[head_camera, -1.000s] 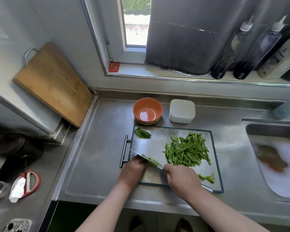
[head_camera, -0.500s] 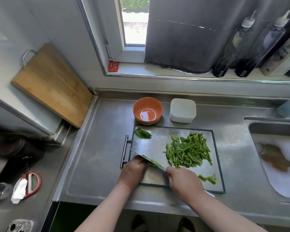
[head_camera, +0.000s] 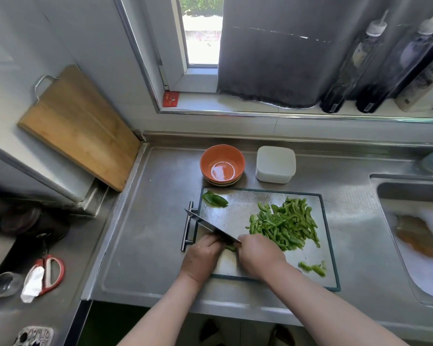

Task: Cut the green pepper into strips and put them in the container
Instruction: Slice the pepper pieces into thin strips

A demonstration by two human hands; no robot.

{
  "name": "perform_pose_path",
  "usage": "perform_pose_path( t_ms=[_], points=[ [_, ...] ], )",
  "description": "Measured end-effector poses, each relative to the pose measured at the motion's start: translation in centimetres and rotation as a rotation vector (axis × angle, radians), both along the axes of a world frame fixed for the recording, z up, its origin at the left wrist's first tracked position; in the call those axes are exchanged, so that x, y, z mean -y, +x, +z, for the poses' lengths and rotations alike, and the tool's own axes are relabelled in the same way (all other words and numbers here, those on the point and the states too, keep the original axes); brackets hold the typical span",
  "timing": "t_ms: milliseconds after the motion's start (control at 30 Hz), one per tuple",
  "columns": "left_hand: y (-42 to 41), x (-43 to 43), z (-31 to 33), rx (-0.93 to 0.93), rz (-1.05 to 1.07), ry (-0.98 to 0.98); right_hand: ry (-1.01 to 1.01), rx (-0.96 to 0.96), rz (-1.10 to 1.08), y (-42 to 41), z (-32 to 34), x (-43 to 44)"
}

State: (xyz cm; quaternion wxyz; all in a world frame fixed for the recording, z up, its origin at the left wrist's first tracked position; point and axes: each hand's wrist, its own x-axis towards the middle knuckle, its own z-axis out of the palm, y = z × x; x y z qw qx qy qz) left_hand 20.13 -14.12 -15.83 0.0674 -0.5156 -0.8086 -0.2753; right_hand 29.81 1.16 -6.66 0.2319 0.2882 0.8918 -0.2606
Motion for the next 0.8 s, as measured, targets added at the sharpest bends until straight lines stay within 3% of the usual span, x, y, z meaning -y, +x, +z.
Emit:
perform_pose_path(
  t_ms=[133, 467, 800],
  points=[
    [0.0, -0.1, 0.8, 0.015, -0.027, 0.017, -0.114, -0.047, -0.092, 0.0, 0.8, -0.6],
    [-0.1, 0.0, 0.7, -0.002, -0.015, 0.043, 0.019, -0.109, 0.099, 3.5, 2.6, -0.5],
    [0.2, 0.1, 0.5, -0.012, 0.007, 0.098, 0.009, -0.037, 0.069, 4.4, 3.0, -1.6]
  ],
)
